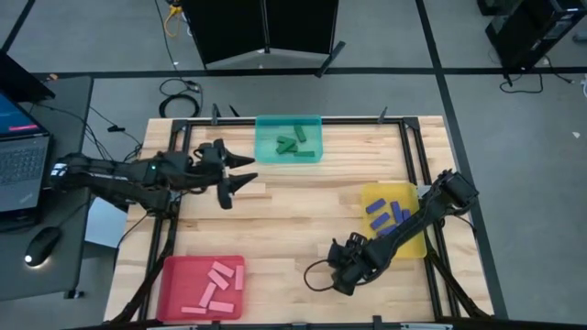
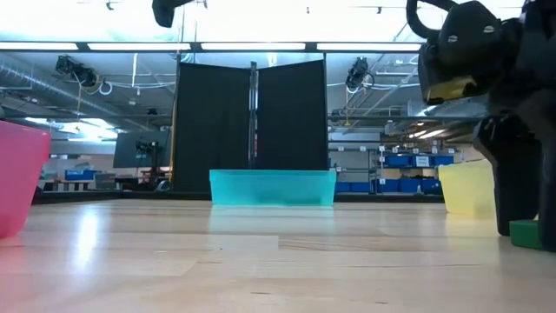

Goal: Sort blocks
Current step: Put the green block into the blue bin

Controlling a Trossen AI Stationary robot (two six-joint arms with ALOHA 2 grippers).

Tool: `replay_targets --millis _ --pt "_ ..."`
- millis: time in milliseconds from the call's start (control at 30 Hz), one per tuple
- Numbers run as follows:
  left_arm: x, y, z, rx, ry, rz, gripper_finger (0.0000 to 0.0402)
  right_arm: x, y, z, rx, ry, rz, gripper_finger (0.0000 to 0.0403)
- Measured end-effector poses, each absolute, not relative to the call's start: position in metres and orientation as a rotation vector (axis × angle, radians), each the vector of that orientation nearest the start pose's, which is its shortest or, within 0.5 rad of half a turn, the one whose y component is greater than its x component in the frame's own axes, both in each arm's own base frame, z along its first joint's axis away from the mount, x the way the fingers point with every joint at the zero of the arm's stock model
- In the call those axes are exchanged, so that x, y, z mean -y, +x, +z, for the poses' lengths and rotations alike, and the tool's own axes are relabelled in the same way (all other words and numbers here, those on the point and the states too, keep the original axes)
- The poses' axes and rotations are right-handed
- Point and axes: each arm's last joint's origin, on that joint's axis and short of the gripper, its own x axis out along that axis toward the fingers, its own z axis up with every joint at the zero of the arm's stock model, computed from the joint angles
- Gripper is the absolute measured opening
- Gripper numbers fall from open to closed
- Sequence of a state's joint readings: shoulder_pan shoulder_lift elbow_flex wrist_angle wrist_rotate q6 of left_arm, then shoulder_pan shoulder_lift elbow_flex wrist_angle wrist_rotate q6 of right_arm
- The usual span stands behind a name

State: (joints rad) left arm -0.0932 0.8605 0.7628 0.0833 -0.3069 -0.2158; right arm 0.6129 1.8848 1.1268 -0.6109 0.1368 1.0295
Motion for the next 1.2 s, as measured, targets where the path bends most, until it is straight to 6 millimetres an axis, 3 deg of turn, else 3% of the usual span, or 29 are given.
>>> replay_targets --millis 233,600,800,933,1200 --pt "0.009 0.178 0.347 0.057 -0.222 0.207 0.0229 -0.193 0.280 0.124 -1.322 0.352 -0.332 0.0291" --pt "0.008 0.163 0.352 0.074 -0.231 0.205 0.0229 -0.196 0.283 0.124 -1.297 0.391 -0.310 0.0092" --pt "0.008 0.163 0.352 0.068 -0.230 0.205 0.0229 -0.196 0.285 0.125 -1.276 0.374 -0.291 0.0016" --pt "0.008 0.163 0.352 0.068 -0.230 0.205 0.0229 -0.192 0.286 0.135 -1.236 0.356 -0.284 0.0026" --pt "0.008 0.163 0.351 0.066 -0.229 0.204 0.0229 -0.187 0.276 0.181 -1.126 0.416 -0.248 0.0159"
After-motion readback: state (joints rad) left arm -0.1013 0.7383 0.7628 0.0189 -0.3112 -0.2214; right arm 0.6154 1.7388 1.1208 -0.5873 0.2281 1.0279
